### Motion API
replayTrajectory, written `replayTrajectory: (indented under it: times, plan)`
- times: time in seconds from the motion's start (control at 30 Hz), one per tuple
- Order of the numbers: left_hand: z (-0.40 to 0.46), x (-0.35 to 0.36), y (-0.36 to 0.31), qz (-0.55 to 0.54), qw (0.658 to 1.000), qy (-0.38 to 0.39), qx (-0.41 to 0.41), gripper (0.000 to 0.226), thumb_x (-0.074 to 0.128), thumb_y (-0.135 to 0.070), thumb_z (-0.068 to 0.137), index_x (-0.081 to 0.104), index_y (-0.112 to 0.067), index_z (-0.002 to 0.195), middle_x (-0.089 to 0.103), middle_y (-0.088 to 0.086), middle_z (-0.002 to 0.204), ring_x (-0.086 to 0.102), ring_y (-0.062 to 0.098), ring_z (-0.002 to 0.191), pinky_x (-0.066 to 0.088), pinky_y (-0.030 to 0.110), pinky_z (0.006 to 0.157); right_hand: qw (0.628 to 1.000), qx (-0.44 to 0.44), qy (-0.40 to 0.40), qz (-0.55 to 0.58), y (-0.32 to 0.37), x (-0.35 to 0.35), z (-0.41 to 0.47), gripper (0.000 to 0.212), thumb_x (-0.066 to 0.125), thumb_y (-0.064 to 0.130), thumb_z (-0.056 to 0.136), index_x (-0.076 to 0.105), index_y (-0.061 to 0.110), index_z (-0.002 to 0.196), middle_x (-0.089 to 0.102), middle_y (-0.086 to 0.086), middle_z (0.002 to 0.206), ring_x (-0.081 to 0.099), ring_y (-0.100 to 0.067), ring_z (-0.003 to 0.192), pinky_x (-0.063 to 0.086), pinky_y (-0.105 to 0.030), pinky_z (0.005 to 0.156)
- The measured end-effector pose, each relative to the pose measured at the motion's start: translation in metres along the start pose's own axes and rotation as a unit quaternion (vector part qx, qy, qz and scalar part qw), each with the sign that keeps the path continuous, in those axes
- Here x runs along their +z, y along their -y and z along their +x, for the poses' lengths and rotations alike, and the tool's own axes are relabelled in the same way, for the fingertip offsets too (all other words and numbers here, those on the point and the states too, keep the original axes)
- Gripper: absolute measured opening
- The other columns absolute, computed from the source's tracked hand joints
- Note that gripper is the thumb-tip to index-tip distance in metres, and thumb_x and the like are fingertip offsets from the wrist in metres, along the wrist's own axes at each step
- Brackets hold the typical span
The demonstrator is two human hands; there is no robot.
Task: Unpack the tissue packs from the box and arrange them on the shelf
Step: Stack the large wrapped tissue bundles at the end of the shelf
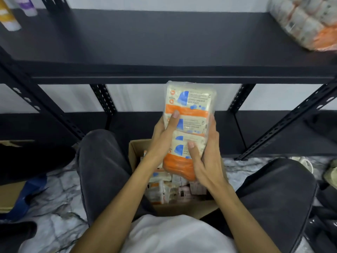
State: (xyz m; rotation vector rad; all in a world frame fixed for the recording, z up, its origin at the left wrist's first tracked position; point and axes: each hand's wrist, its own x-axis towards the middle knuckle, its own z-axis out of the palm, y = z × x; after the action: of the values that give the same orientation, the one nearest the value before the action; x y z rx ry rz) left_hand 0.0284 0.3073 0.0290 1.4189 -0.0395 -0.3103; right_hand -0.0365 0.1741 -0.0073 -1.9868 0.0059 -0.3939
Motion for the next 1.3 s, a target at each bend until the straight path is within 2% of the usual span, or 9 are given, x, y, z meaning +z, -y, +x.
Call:
replayTrajectory:
  times: [0.13,0.27,0.37,0.6,0.8,0.9,1.07,1.17,1.3]
  plan:
    - [0.001,0.000,-0.068,0.035,0.996,0.058,0.061,0.064,0.053,-0.060,0.090,0.051,-0.019,0.140,0.072,-0.002,0.126,0.071,0.017,0.113,0.056,0.041,0.097,0.989,-0.024,-0.027,0.144,0.044,-0.018,0.035,0.072,0.058,0.039,0.101,0.015,0.031,0.158,0.053,0.004,0.143,0.057,-0.019,0.129,0.053,-0.048,0.099]
    - [0.017,-0.003,-0.126,0.087,0.979,0.058,0.175,0.055,0.064,-0.032,0.097,0.039,-0.026,0.146,0.067,-0.005,0.132,0.068,0.011,0.116,0.058,0.034,0.090,0.979,-0.025,-0.075,0.186,0.100,-0.047,0.094,0.046,0.059,0.029,0.100,0.040,0.020,0.140,0.070,0.010,0.112,0.071,-0.019,0.105,0.061,-0.045,0.083]
    - [0.049,-0.001,-0.153,0.184,0.952,0.037,0.242,0.051,0.060,-0.036,0.102,0.039,-0.029,0.148,0.065,-0.011,0.134,0.068,0.007,0.115,0.059,0.038,0.092,0.972,0.009,-0.055,0.227,0.130,-0.056,0.146,0.035,0.058,0.027,0.102,0.045,0.015,0.132,0.074,0.005,0.104,0.075,-0.016,0.093,0.062,-0.033,0.072]
    - [0.136,-0.005,-0.176,0.270,0.955,-0.036,0.118,0.056,0.046,-0.062,0.096,0.051,-0.028,0.140,0.066,-0.006,0.125,0.067,0.014,0.108,0.054,0.042,0.099,0.969,0.188,0.053,0.149,0.131,-0.050,0.240,0.034,0.049,0.035,0.097,0.066,0.014,0.116,0.077,-0.010,0.105,0.075,-0.027,0.093,0.059,-0.049,0.091]
    - [0.168,-0.013,-0.169,0.201,0.977,-0.042,0.049,0.079,0.054,-0.084,0.073,0.059,-0.034,0.134,0.066,-0.003,0.128,0.065,0.022,0.115,0.050,0.049,0.104,0.964,0.191,0.069,0.171,0.123,-0.052,0.251,0.029,0.059,0.035,0.099,0.066,0.014,0.118,0.076,-0.010,0.108,0.076,-0.025,0.093,0.060,-0.047,0.087]
    - [0.155,-0.012,-0.179,0.102,0.993,-0.040,0.032,0.075,0.055,-0.067,0.090,0.043,-0.023,0.150,0.062,0.000,0.139,0.065,0.019,0.118,0.051,0.045,0.104,0.959,0.172,0.065,0.214,0.118,-0.056,0.248,0.031,0.060,0.037,0.099,0.064,0.016,0.122,0.076,-0.007,0.111,0.074,-0.024,0.100,0.059,-0.048,0.091]
    - [0.146,-0.001,-0.180,-0.032,0.999,-0.001,0.005,0.043,0.042,-0.051,0.105,0.060,-0.024,0.134,0.075,0.007,0.117,0.073,0.025,0.105,0.059,0.046,0.091,0.960,0.154,0.054,0.227,0.121,-0.046,0.246,0.016,0.049,0.031,0.104,0.063,0.029,0.110,0.074,-0.003,0.107,0.074,-0.023,0.097,0.061,-0.045,0.086]
    - [0.152,0.005,-0.174,0.076,0.996,-0.017,0.052,0.044,0.050,-0.040,0.104,0.040,-0.033,0.146,0.066,0.002,0.127,0.071,0.023,0.106,0.060,0.047,0.089,0.972,0.131,0.064,0.186,0.119,-0.038,0.247,0.027,0.045,0.031,0.106,0.057,0.032,0.130,0.072,-0.001,0.117,0.074,-0.022,0.099,0.061,-0.048,0.087]
    - [0.157,0.006,-0.169,0.168,0.980,-0.015,0.109,0.054,0.055,-0.029,0.100,0.032,-0.036,0.149,0.060,-0.005,0.135,0.064,0.018,0.115,0.055,0.048,0.098,0.977,0.112,0.070,0.168,0.112,-0.040,0.248,0.033,0.041,0.023,0.108,0.054,0.030,0.137,0.071,0.000,0.119,0.072,-0.019,0.103,0.059,-0.045,0.091]
